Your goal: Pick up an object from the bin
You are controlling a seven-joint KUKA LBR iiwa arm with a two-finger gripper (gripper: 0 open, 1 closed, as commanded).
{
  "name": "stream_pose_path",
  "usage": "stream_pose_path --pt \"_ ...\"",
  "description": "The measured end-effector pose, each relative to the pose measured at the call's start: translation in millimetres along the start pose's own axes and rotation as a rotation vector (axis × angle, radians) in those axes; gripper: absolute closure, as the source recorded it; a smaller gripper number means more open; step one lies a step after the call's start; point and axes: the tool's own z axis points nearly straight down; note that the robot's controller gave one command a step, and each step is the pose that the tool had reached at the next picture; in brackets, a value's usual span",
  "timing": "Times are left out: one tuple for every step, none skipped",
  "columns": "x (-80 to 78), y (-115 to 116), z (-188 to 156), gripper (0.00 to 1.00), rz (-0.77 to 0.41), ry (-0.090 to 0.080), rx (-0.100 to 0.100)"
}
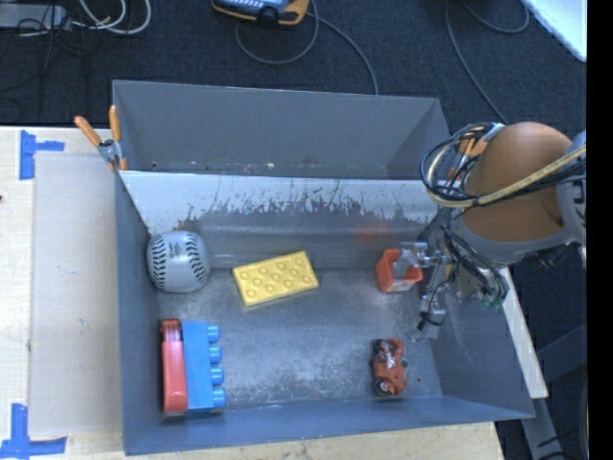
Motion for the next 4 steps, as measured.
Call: stream_pose_path --pt "-1.7 0.2 -4.1 0.00 -0.002 -0.008 0.001" --pt "-35.3 -3.9 27.2 0.00 0.017 -0.018 0.002" --pt "-49.9 -1.6 74.3 0.00 0.022 -0.009 0.001" --pt "-64.8 -68.4 87.3 1.00 0.207 -0.021 0.000"
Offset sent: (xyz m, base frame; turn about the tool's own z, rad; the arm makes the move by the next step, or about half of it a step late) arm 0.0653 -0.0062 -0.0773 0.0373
